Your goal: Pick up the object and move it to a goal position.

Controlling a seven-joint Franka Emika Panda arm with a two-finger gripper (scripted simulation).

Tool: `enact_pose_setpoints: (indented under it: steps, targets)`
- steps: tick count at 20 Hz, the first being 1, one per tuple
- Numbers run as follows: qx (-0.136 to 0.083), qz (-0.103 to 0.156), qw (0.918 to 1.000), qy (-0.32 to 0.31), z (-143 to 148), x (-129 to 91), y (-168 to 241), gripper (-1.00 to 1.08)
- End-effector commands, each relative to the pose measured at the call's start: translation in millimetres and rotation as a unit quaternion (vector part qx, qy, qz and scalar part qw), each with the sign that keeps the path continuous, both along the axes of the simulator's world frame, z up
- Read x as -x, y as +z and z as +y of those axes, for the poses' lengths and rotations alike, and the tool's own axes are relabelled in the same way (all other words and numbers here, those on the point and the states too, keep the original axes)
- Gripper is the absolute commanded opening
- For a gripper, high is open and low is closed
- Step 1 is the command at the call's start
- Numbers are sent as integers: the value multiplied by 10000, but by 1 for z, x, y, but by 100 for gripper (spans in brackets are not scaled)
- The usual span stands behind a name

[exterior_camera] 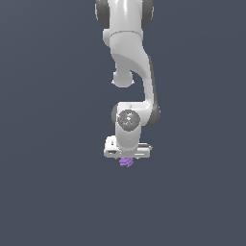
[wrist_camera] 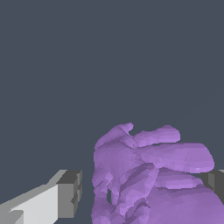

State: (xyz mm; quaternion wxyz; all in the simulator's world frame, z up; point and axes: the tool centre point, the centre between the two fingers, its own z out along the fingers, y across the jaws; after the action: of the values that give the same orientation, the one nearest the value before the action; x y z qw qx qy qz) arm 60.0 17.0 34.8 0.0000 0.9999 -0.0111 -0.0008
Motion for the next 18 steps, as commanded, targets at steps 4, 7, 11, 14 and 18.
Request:
enact_pose_setpoints:
  steps: [4,7,11,14,18]
  targets:
    - [0,-9,10000,0,0,-1,0,-100]
    - [0,-9,10000,0,0,-1,0,-100]
    - [0,-9,10000,0,0,-1,0,-100]
    - [-2,-22,10000,26,0,-2,4,-100]
    - [-11,-80,9999,146,-1,-9,23,-100]
